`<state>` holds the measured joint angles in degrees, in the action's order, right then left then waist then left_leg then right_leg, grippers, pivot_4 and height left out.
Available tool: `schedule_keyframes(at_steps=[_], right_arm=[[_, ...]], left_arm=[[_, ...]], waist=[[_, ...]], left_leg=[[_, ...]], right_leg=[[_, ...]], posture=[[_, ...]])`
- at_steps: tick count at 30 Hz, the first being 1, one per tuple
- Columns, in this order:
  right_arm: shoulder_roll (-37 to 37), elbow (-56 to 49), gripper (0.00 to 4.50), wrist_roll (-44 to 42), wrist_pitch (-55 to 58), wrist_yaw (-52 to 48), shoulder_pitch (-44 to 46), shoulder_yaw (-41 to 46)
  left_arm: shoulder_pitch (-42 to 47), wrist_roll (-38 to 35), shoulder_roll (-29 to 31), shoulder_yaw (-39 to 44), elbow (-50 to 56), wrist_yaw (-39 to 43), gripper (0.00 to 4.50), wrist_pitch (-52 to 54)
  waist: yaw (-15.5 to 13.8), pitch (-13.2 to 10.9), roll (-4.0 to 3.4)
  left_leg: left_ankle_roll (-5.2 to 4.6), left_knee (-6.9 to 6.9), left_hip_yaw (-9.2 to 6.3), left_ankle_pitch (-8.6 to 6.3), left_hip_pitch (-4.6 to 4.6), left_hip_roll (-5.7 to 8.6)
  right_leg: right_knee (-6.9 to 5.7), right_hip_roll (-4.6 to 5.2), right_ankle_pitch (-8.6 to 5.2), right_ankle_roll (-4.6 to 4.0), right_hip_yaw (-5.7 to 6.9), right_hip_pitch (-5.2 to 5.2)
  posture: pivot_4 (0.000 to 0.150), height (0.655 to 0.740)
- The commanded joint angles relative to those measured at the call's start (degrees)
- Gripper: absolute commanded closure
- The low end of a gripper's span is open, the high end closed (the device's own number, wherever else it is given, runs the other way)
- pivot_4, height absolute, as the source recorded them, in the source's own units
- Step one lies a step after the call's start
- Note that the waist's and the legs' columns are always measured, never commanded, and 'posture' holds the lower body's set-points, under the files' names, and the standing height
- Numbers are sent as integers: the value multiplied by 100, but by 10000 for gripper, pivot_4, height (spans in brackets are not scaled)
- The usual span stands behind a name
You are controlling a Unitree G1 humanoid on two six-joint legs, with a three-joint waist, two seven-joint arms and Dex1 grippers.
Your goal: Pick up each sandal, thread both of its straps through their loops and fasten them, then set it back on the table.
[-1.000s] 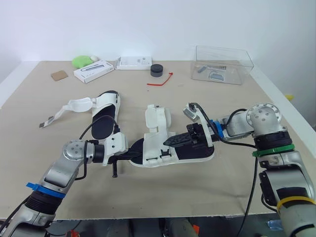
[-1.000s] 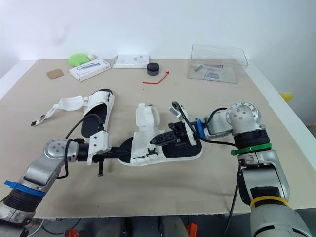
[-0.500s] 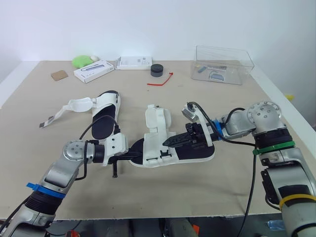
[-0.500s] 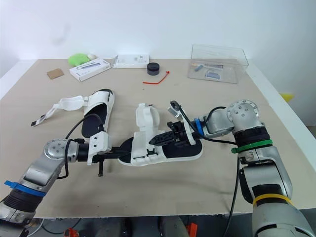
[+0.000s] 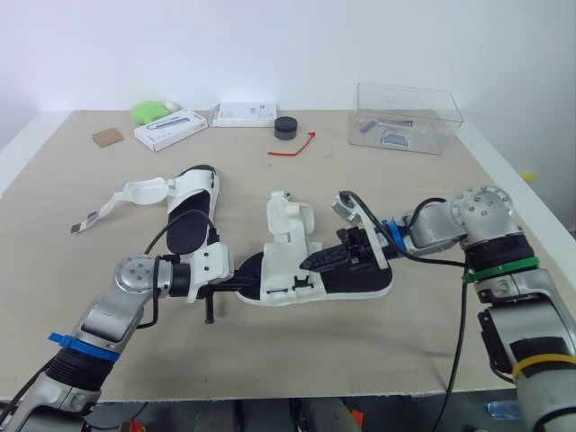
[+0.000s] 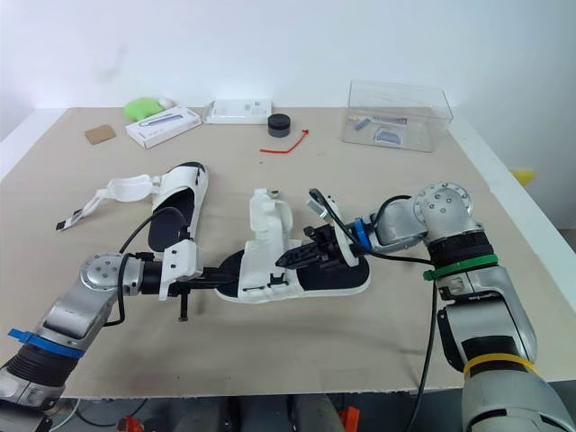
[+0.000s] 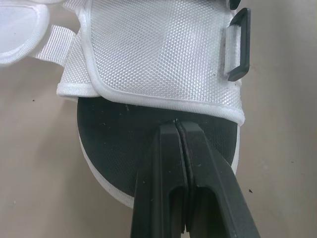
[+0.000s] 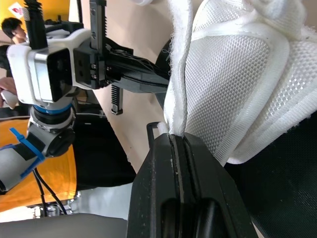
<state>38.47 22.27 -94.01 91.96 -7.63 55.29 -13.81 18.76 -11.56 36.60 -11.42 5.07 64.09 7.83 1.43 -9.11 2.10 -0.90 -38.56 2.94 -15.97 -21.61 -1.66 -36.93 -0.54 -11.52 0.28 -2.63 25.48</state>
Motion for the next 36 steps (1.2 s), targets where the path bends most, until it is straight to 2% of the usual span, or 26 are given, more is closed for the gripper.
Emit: schedule_keyframes(at_steps=[1, 9, 17, 25, 28, 31, 36], right_arm=[[156, -425, 44453, -13, 54, -166, 35, -106], [337, -783, 44453, -55, 54, -330, 78, -254], [363, -694, 44453, -172, 54, -246, 193, -266], [353, -1163, 44453, 13, 54, -64, -154, -254], [275, -1387, 34864, 212, 54, -71, -227, -63], [186, -1553, 22741, 448, 21, -133, -255, 169], [-75, -1295, 22741, 916, 16, -153, 11, 534]], left_arm=[[19, 60, 23, -3, -78, -24, 45000, 2], [-16, 84, 30, -13, -83, -33, 45000, -34], [16, 95, 1, -41, -123, -25, 45000, -54], [5, 113, -17, -59, -116, -37, 45000, -58], [-14, 115, -9, -62, -105, -33, 45000, -59], [-25, 117, -6, -67, -103, -27, 45000, -57], [-21, 124, -7, -79, -108, -17, 45000, -68]], waist=[[0, 0, 0], [0, 0, 0], [0, 0, 0], [-1, 0, 0], [7, 0, 0], [8, 1, -1], [13, 1, -1]], left_leg=[[-1, 0, 0, -1, 0, 0], [-17, 1, 0, -10, -1, -1], [-26, 1, 2, -16, -3, 0], [-32, 1, 0, -19, -5, -1], [-41, 1, 2, -25, -5, -1], [-43, 1, 0, -26, -4, -3], [-42, -1, 3, -25, -2, -3]], right_leg=[[0, 0, -1, 1, 0, 0], [2, 3, -9, 2, 0, 1], [5, 5, -11, 3, 0, 1], [8, 6, -13, 4, 1, 1], [8, 5, -14, 3, -1, 2], [8, 4, -15, 2, 1, 2], [7, 4, -14, 2, -1, 1]], posture=[[1500, 7261], [1500, 7261], [1500, 7261], [1500, 7261], [1500, 7261], [1500, 7261], [1500, 7261]])
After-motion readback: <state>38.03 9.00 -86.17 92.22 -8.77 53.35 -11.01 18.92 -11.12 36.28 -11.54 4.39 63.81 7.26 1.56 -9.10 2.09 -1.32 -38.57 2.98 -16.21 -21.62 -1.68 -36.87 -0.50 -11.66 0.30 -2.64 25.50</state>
